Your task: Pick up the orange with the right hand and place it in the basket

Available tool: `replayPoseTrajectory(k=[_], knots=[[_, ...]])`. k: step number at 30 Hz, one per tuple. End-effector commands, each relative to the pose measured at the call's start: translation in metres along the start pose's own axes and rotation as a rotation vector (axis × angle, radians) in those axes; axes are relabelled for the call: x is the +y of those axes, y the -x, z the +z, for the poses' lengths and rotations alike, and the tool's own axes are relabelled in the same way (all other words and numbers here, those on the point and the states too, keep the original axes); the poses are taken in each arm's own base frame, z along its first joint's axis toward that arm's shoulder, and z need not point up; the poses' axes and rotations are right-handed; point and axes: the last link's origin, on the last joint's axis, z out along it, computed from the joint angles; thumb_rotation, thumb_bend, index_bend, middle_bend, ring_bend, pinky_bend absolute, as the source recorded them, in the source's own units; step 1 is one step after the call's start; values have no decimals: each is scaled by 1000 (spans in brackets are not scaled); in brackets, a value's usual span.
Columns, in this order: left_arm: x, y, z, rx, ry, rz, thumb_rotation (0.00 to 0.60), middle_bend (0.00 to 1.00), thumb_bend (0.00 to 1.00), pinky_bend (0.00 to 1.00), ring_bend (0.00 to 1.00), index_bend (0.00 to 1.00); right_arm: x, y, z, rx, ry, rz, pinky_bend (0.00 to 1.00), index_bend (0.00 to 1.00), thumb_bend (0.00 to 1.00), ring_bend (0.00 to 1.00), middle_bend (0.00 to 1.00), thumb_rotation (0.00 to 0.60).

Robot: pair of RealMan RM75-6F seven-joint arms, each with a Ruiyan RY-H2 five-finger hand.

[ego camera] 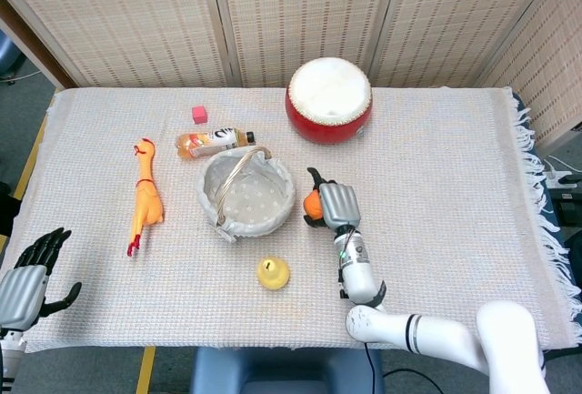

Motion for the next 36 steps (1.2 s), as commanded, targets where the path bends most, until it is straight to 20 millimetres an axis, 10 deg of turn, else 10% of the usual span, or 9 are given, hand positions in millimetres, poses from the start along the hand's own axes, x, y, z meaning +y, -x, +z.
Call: replayPoseTrajectory(k=[1, 9, 22, 26, 29, 36], knots=[[1, 1, 0, -4, 1, -2, 600, 0, 343, 103, 0, 0, -2, -50, -22, 100, -73, 139, 830, 140, 327, 728, 690, 600], [4, 2, 1, -8, 12, -4, 600, 0, 341, 103, 0, 0, -27, -69, -25, 152, -131, 186, 829, 182, 326, 713, 690, 600], [2, 0, -2, 0, 4, -19, 600, 0, 341, 103, 0, 0, -95, -17, -4, 181, -220, 81, 609, 252, 326, 543, 661, 600], [0, -1, -3, 1, 0, -22, 600, 0, 341, 103, 0, 0, -98, -6, -4, 174, -235, 36, 372, 354, 298, 233, 374, 600], [-1, -2, -3, 2, -3, -23, 600, 0, 343, 103, 0, 0, -100, -4, -4, 171, -231, 37, 191, 81, 179, 17, 88, 600], [0, -1, -3, 2, -2, -21, 600, 0, 340, 104, 0, 0, -97, -12, -5, 213, -240, 27, 12, 0, 64, 0, 0, 600]])
